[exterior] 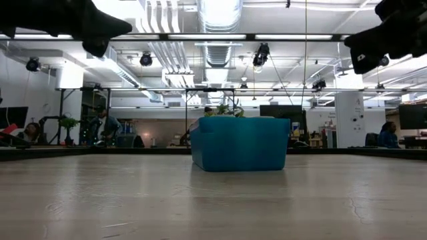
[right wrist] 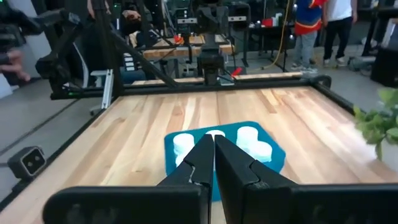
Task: Pick and place pill bottles into a basket
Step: Return to Home Position
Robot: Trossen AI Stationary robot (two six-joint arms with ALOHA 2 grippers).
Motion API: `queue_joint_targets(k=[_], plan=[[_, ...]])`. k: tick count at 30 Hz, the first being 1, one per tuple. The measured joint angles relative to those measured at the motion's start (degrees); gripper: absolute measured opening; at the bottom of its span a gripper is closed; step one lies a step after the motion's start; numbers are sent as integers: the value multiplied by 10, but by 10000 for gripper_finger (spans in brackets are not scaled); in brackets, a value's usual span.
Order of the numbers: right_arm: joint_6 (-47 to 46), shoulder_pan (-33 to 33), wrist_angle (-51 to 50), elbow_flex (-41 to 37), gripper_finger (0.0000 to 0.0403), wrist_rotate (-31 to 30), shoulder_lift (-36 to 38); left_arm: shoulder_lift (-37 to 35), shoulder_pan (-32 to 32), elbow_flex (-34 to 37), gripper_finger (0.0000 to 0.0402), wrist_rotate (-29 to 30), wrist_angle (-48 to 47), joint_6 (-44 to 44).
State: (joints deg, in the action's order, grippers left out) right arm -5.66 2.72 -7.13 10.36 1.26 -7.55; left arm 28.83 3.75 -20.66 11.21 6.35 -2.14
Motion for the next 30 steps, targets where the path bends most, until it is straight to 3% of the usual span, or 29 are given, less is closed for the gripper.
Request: queue_joint_targets(k=[4, 11, 20, 30], plan=[[-13, 0, 1, -15, 8, 0, 14, -18, 0, 24, 0, 3, 5, -31], [14, 0, 0, -30, 8, 1, 19, -36, 0, 65, 0, -3, 4, 56], [29, 0, 0, -31, 8, 31, 19, -48, 0, 91, 0, -64, 1, 55], [41, 0, -36, -37, 8, 31, 19, -86, 0, 101, 0, -64, -113, 57]])
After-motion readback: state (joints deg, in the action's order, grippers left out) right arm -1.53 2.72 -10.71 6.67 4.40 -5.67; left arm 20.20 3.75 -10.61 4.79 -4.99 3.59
